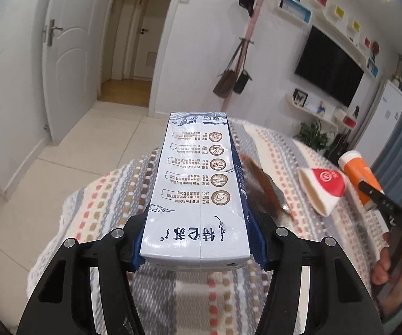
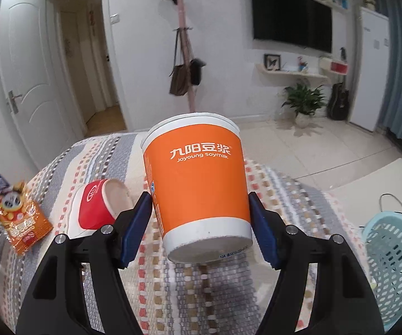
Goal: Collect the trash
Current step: 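Carry the milk carton and orange cup in both tools over the basket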
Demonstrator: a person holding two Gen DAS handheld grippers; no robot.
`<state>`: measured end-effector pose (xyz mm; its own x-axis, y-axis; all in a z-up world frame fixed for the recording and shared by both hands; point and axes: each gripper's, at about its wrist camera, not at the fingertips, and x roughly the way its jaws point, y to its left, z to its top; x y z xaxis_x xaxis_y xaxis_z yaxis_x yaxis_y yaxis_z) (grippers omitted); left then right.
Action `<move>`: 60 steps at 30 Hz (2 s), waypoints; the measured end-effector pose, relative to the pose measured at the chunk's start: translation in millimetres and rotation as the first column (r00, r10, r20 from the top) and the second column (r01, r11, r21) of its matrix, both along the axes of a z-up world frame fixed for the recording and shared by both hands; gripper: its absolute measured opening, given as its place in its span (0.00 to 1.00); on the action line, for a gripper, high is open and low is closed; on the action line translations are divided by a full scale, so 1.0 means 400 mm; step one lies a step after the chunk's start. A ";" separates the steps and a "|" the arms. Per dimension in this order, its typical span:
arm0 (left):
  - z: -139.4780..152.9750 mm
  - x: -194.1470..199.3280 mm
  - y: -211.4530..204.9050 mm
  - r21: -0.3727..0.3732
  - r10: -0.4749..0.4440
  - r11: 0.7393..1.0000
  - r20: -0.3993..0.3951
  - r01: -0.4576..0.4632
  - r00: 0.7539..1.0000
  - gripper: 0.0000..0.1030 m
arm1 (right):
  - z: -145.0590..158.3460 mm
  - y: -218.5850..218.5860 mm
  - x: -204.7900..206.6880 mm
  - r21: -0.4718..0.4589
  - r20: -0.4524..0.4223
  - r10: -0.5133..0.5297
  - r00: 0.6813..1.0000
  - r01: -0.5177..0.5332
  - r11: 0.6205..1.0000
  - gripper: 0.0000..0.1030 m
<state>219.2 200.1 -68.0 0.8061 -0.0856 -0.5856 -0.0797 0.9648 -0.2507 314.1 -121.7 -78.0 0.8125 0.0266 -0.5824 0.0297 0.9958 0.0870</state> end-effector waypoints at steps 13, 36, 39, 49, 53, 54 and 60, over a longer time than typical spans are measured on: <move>0.126 -0.125 -0.151 -0.012 -0.133 0.991 0.150 0.136 0.980 0.54 | 0.074 -0.042 -0.215 -0.019 0.099 -0.031 0.995 0.033 0.999 0.63; 0.176 -0.147 -0.806 0.079 -0.593 0.805 0.150 0.589 0.791 0.54 | 0.128 -0.554 -0.529 0.183 0.119 -0.385 0.915 0.361 0.914 0.63; 0.158 -0.132 -0.903 0.089 -0.649 0.761 0.117 0.643 0.752 0.54 | 0.107 -0.626 -0.559 0.222 0.100 -0.433 0.896 0.404 0.887 0.63; -0.001 -0.094 -1.177 0.072 -0.757 0.647 -0.061 0.759 0.651 0.54 | -0.050 -0.779 -0.549 0.242 -0.142 -0.468 0.872 0.489 0.838 0.64; -0.055 -0.063 -1.225 0.056 -0.762 0.634 -0.121 0.771 0.636 0.54 | -0.134 -0.807 -0.533 0.227 -0.247 -0.472 0.846 0.524 0.821 0.64; -0.067 -0.057 -1.238 0.057 -0.763 0.631 -0.134 0.774 0.632 0.55 | -0.151 -0.814 -0.534 0.235 -0.261 -0.471 0.843 0.529 0.816 0.64; -0.083 -0.046 -1.290 0.068 -0.778 0.604 -0.163 0.794 0.606 0.57 | -0.174 -0.832 -0.537 0.231 -0.274 -0.468 0.840 0.530 0.816 0.64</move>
